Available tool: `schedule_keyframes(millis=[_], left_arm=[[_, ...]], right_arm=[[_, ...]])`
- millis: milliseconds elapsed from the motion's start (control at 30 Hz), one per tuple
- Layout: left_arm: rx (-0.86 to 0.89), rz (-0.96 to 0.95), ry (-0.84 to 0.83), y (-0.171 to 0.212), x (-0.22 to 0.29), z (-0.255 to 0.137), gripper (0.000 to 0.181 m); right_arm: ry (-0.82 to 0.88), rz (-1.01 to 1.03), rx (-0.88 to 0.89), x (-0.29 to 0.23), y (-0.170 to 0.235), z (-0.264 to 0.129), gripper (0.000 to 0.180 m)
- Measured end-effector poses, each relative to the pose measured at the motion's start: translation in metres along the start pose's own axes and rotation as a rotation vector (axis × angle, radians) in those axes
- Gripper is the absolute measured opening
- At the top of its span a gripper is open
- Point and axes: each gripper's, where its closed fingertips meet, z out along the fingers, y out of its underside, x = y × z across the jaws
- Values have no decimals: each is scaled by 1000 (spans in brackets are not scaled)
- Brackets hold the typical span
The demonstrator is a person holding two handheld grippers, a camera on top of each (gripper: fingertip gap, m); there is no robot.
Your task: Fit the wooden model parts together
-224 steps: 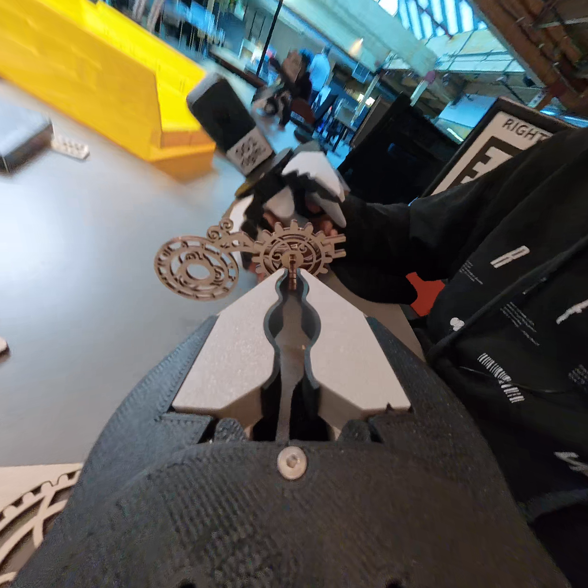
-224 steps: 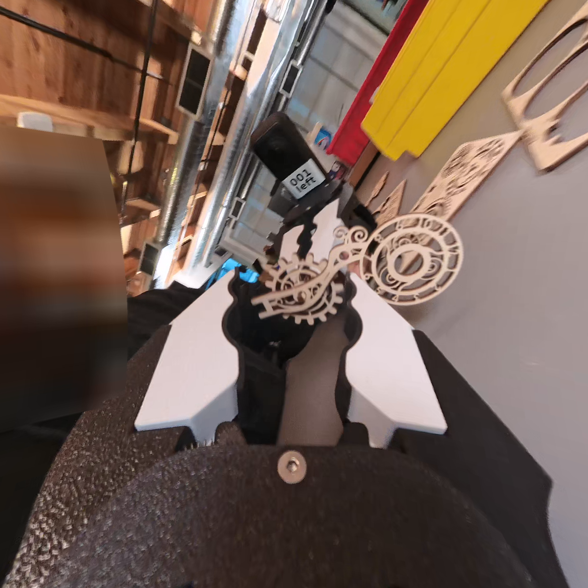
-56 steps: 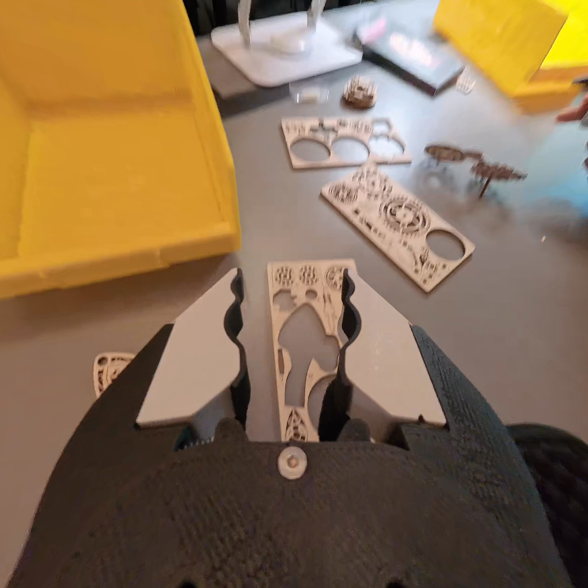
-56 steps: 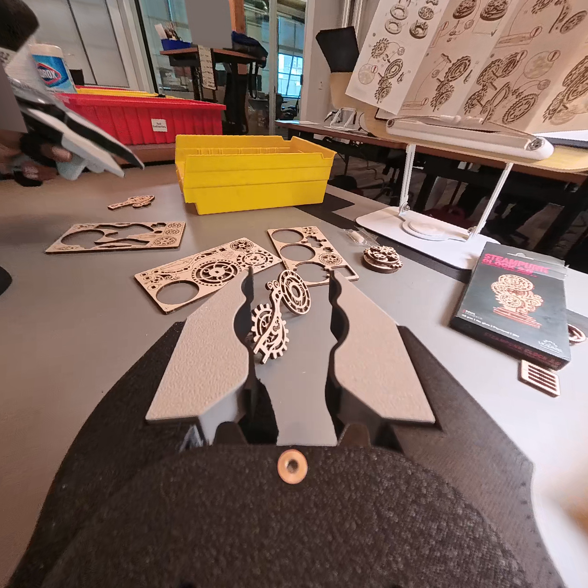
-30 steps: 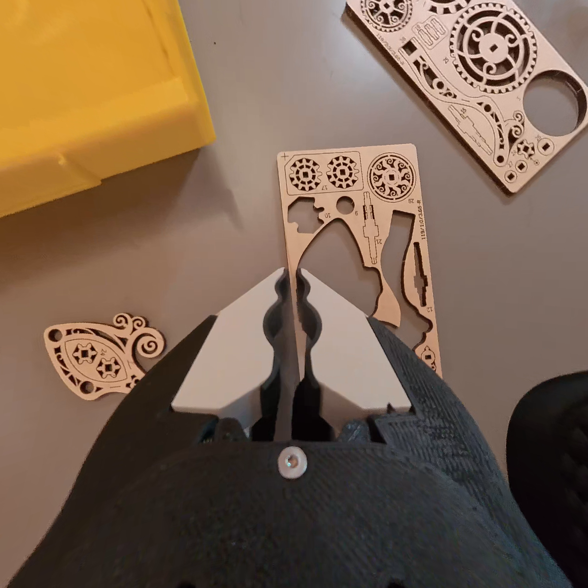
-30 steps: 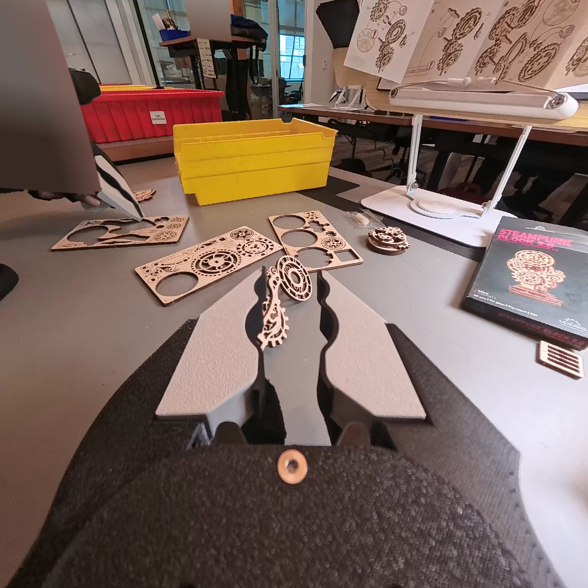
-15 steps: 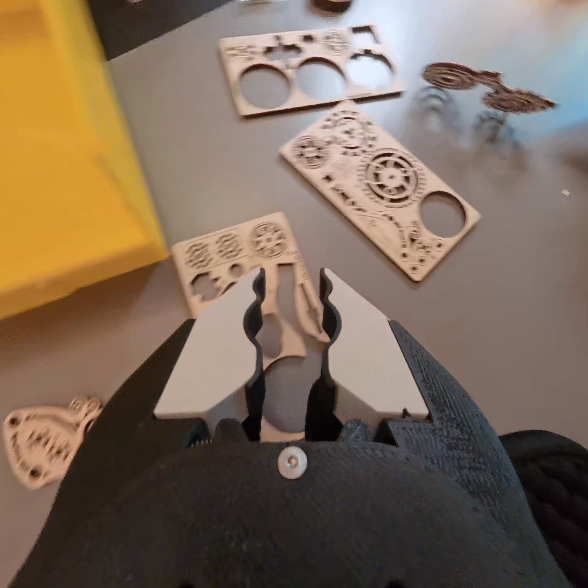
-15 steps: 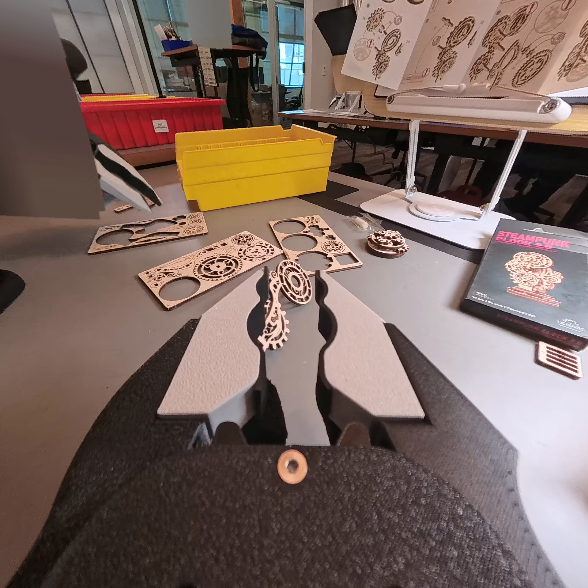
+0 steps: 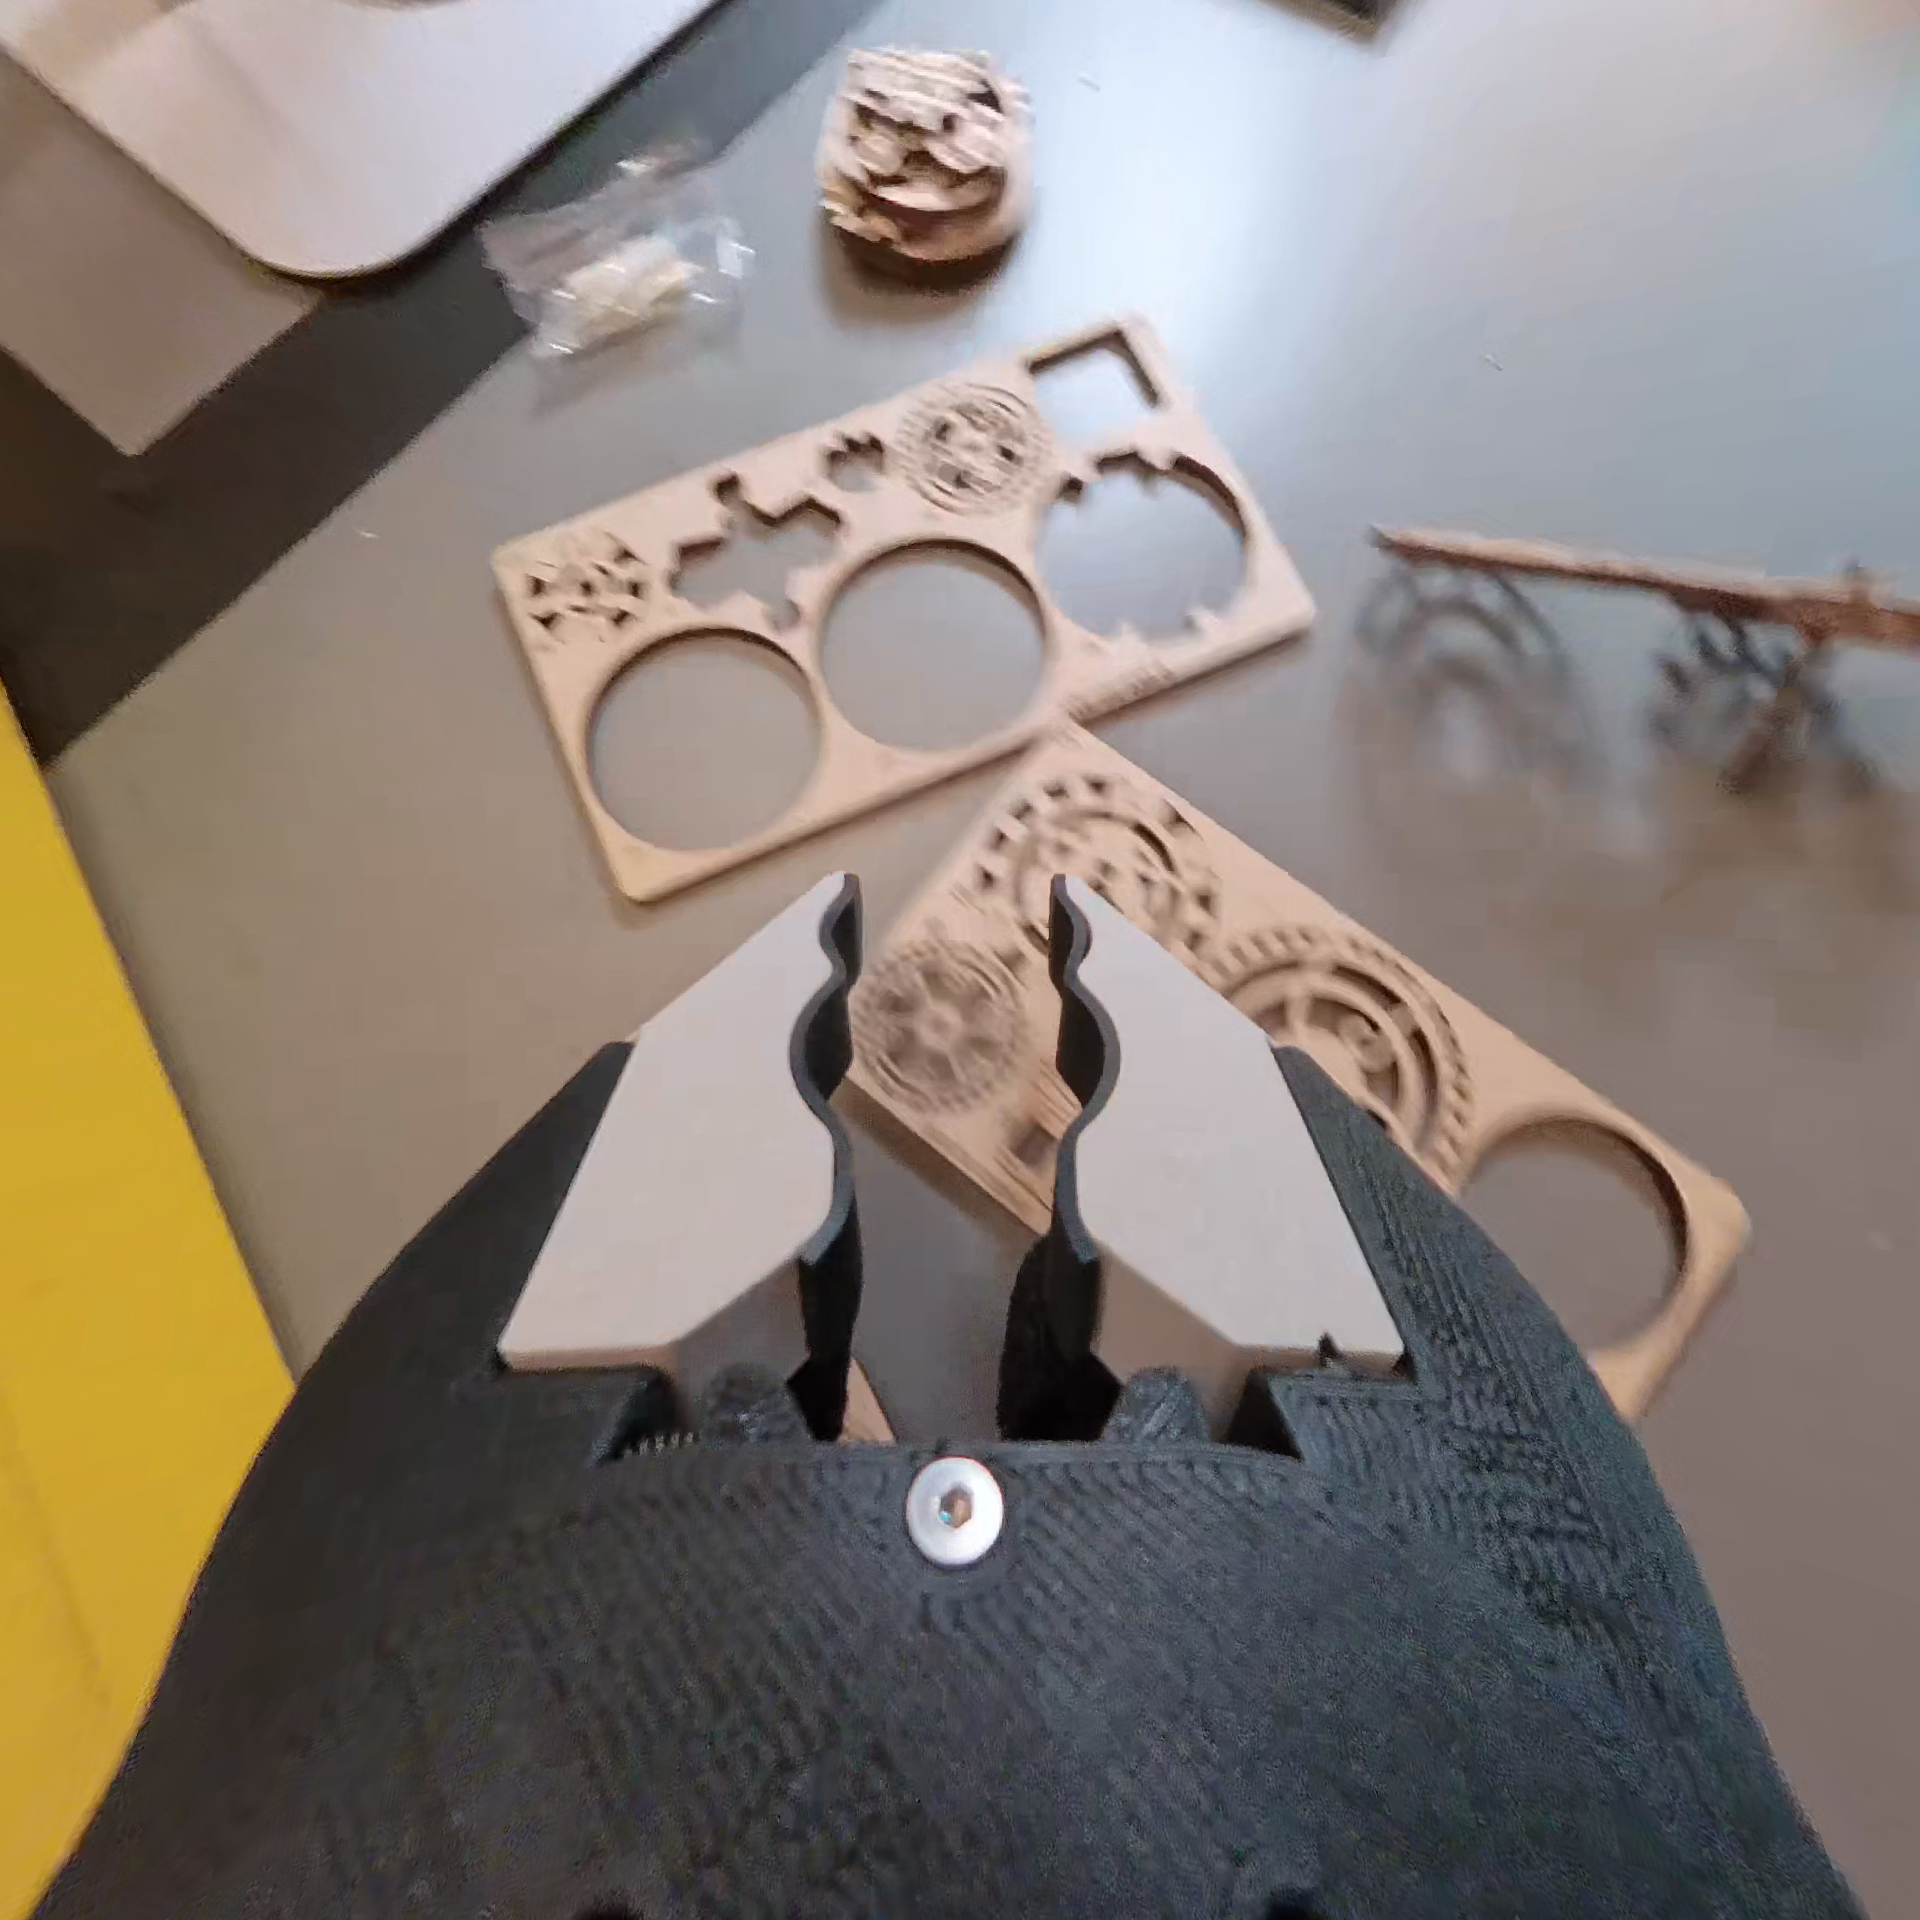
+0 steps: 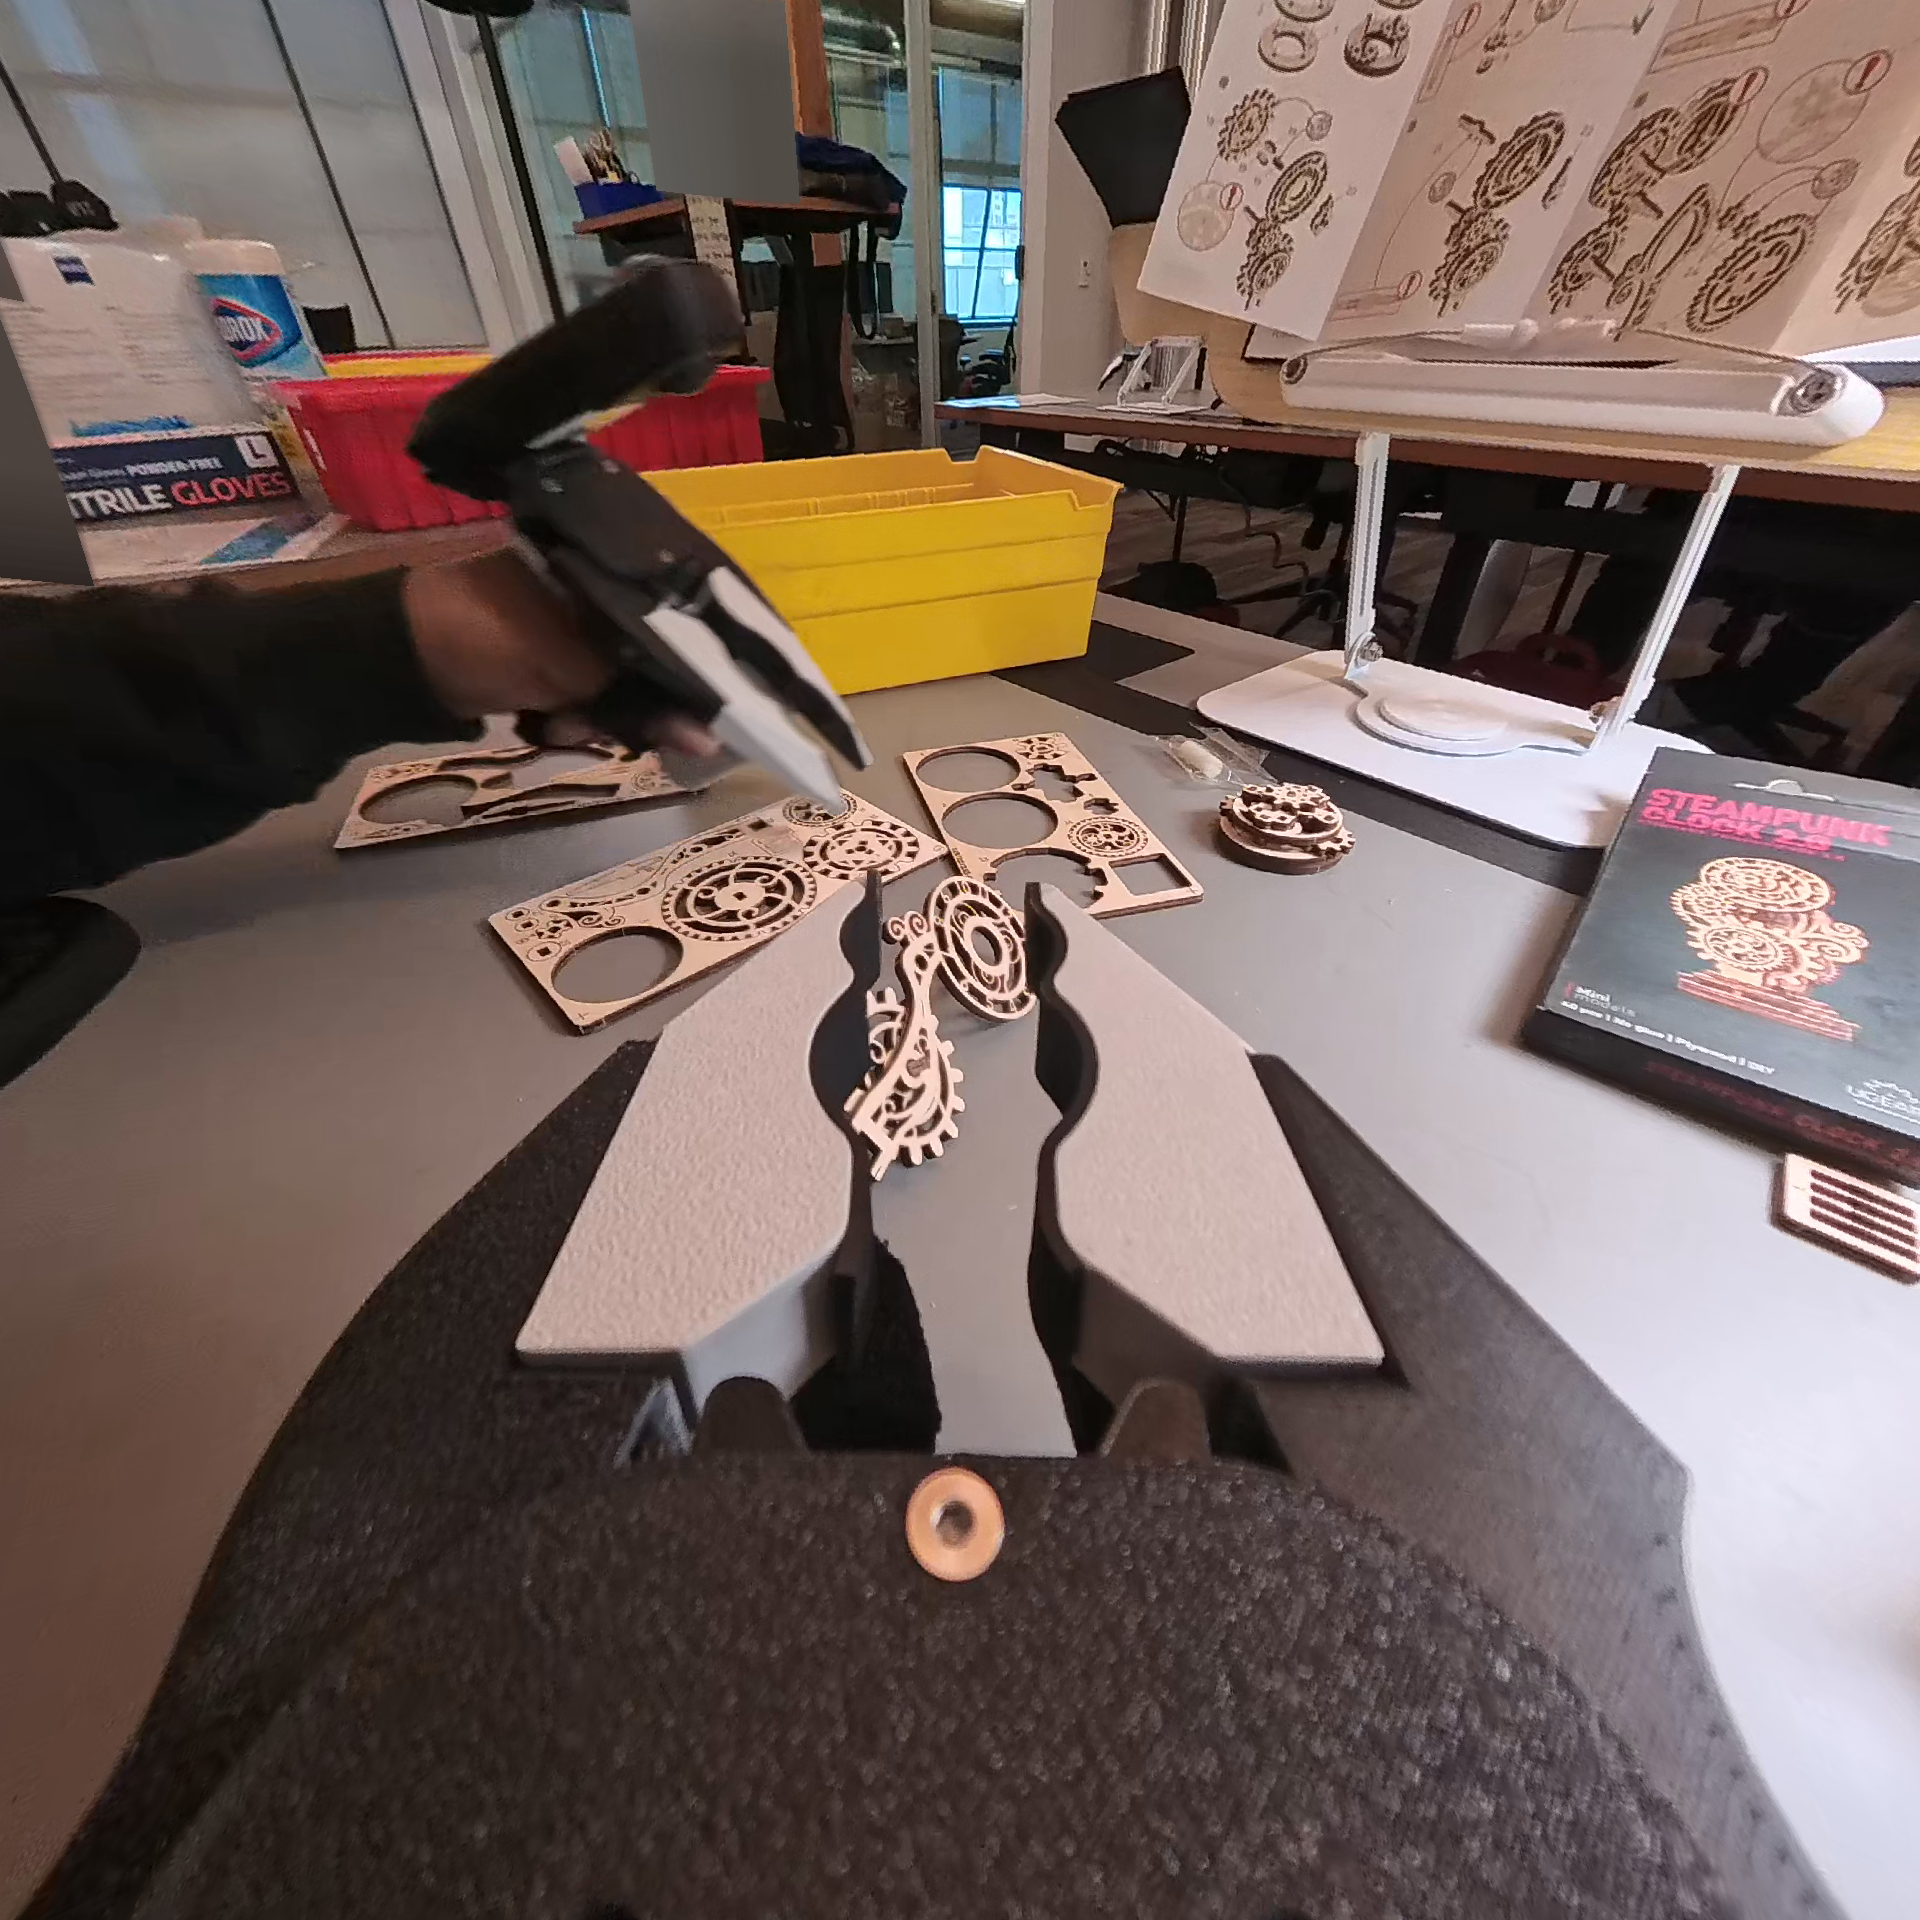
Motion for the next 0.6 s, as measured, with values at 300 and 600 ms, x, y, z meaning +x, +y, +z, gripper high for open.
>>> schedule_keyframes(millis=[300, 600], left_arm=[[-86, -129, -191, -18, -71, 41, 31], [-91, -124, -95, -19, -64, 43, 2]], right_arm=[[1, 0, 14, 2, -4, -2, 23], [-31, 22, 36, -1, -11, 1, 23]])
